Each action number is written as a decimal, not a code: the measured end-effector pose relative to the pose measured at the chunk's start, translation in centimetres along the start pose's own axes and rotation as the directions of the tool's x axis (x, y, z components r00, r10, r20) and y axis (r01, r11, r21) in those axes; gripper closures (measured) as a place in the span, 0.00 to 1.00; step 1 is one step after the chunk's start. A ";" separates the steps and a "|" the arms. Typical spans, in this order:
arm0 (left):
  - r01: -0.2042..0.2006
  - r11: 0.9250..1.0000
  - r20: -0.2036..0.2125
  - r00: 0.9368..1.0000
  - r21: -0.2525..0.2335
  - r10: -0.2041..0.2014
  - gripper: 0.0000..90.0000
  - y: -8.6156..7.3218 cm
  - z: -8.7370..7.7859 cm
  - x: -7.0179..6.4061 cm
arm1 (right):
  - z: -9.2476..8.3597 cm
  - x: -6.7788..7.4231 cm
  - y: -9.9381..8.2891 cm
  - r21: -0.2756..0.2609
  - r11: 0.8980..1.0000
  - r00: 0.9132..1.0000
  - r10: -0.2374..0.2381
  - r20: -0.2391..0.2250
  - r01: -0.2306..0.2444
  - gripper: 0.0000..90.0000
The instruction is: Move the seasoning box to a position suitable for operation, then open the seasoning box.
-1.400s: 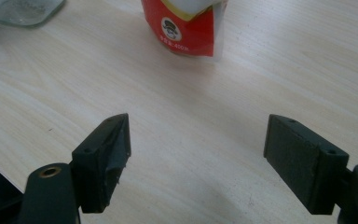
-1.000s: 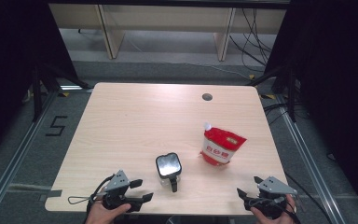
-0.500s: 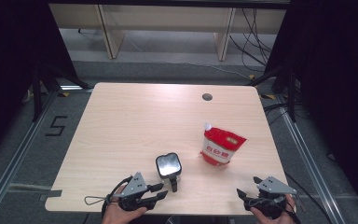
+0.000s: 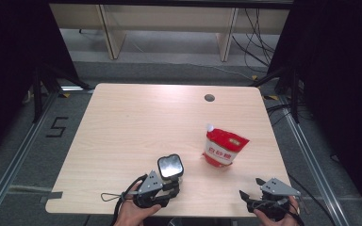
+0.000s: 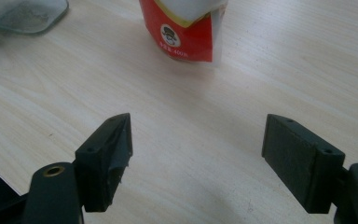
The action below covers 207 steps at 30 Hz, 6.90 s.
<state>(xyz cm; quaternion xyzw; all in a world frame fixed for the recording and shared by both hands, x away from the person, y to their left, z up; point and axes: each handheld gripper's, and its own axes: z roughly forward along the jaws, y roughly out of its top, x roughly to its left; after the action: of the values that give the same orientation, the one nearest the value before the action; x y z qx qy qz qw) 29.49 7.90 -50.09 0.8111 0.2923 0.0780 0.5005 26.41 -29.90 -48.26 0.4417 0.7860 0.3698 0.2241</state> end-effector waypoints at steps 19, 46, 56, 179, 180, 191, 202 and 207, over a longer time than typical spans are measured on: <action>0.021 1.000 0.046 0.999 0.023 -0.022 0.90 -0.2 -0.9 1.4 | 0.1 -0.4 -0.1 -0.007 1.000 1.000 -0.022 -0.013 0.022 0.28; -0.003 0.998 -0.103 0.995 0.064 0.010 0.81 -2.6 -7.7 5.9 | 0.2 0.0 0.0 -0.002 1.000 0.999 -0.014 -0.030 0.014 0.29; 0.021 0.998 -0.235 0.972 0.064 -0.005 0.80 -2.2 -7.9 7.0 | 0.5 0.1 0.1 0.005 0.999 0.999 -0.038 -0.038 0.039 0.29; -0.146 0.988 -0.015 0.989 -0.040 0.146 0.99 3.9 -3.9 4.4 | 1.7 0.5 0.7 -0.012 0.998 0.993 -0.067 -0.101 0.066 0.29; -0.146 0.989 -0.013 0.989 -0.036 0.146 0.99 3.9 -3.9 4.4 | 1.7 0.6 0.7 -0.010 0.998 0.993 -0.063 -0.102 0.062 0.29; -0.126 0.991 -0.025 0.992 -0.053 0.125 0.99 3.6 -4.0 4.3 | 1.6 0.9 0.9 -0.040 0.995 0.985 -0.096 -0.142 0.091 0.38; -0.094 0.992 -0.012 0.996 -0.080 0.093 0.99 3.4 -3.9 4.4 | 1.6 2.3 1.8 -0.111 0.984 0.959 -0.164 -0.232 0.142 0.59; -0.076 0.993 -0.013 0.997 -0.087 0.075 0.99 3.3 -3.9 4.4 | 1.6 3.5 2.4 -0.159 0.982 0.951 -0.140 -0.277 0.098 0.66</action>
<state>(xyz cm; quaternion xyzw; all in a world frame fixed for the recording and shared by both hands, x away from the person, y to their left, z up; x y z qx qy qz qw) 32.73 12.19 -46.11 0.7985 0.2604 0.1136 0.5308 26.95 -25.46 -47.49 0.3178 0.8068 0.4714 0.1609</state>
